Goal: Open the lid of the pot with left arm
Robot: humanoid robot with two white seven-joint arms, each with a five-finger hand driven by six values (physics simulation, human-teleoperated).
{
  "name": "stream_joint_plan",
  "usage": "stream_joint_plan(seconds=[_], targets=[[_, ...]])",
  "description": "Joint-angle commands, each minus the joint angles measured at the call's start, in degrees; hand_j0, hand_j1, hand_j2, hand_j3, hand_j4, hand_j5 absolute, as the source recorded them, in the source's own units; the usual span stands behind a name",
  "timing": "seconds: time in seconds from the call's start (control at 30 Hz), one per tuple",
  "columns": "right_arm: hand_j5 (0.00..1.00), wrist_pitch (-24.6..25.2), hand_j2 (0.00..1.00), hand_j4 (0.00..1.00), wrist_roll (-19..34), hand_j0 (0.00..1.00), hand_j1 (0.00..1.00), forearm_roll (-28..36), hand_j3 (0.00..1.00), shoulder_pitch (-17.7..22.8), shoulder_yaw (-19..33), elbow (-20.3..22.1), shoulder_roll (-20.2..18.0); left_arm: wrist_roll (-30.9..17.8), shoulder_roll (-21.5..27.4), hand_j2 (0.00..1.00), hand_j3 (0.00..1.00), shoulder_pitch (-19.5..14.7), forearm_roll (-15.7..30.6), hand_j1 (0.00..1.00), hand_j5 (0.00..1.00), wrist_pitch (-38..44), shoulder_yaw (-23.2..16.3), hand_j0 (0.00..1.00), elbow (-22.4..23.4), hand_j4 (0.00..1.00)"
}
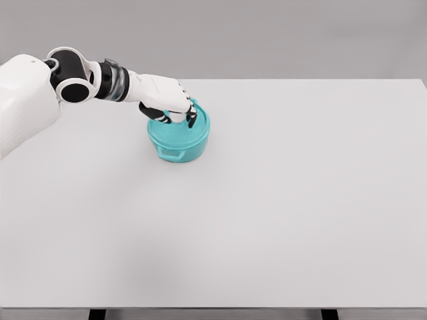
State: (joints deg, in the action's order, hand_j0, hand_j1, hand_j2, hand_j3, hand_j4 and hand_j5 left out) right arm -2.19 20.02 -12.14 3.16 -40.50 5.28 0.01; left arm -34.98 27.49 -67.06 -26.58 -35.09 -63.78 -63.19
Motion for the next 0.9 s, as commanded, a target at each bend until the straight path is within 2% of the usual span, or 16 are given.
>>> stream_joint_plan(seconds=[0.0, 0.17, 0.27, 0.6, 0.67, 0.87], targets=[[1.00, 0.0, 1.00, 1.00, 0.0, 1.00, 1.00, 0.0, 1.00, 0.0, 0.0, 0.0, 0.0, 0.0, 0.0, 0.51, 0.51, 0.0, 0.2, 0.51, 0.51, 0.1, 0.1, 0.51, 0.0, 0.51], [1.00, 0.0, 1.00, 1.00, 0.0, 1.00, 1.00, 0.0, 1.00, 0.0, 0.0, 0.0, 0.0, 0.0, 0.5, 0.44, 0.44, 0.0, 0.2, 0.44, 0.44, 0.1, 0.2, 0.44, -0.2, 0.44], [1.00, 0.0, 1.00, 1.00, 0.0, 1.00, 1.00, 0.0, 1.00, 0.0, 0.0, 0.0, 0.0, 0.0, 1.1, 0.44, 0.44, -0.2, 0.3, 0.44, 0.44, 0.1, 0.8, 0.44, -0.2, 0.44], [1.00, 0.0, 1.00, 1.00, 0.0, 1.00, 1.00, 0.0, 1.00, 0.0, 0.0, 0.0, 0.0, 0.0, 10.7, 0.44, 0.44, -1.6, 0.0, 0.44, 0.44, 0.1, 1.1, 0.44, -0.1, 0.44], [1.00, 0.0, 1.00, 1.00, 0.0, 1.00, 1.00, 0.0, 1.00, 0.0, 0.0, 0.0, 0.0, 0.0, 12.1, 0.45, 0.45, -1.6, -1.5, 0.45, 0.45, 0.1, 1.0, 0.45, 0.0, 0.45], [1.00, 0.0, 1.00, 1.00, 0.0, 1.00, 1.00, 0.0, 1.00, 0.0, 0.0, 0.0, 0.0, 0.0, 12.1, 0.47, 0.47, -1.1, -6.0, 0.47, 0.47, 0.1, 0.9, 0.47, 2.5, 0.47]])
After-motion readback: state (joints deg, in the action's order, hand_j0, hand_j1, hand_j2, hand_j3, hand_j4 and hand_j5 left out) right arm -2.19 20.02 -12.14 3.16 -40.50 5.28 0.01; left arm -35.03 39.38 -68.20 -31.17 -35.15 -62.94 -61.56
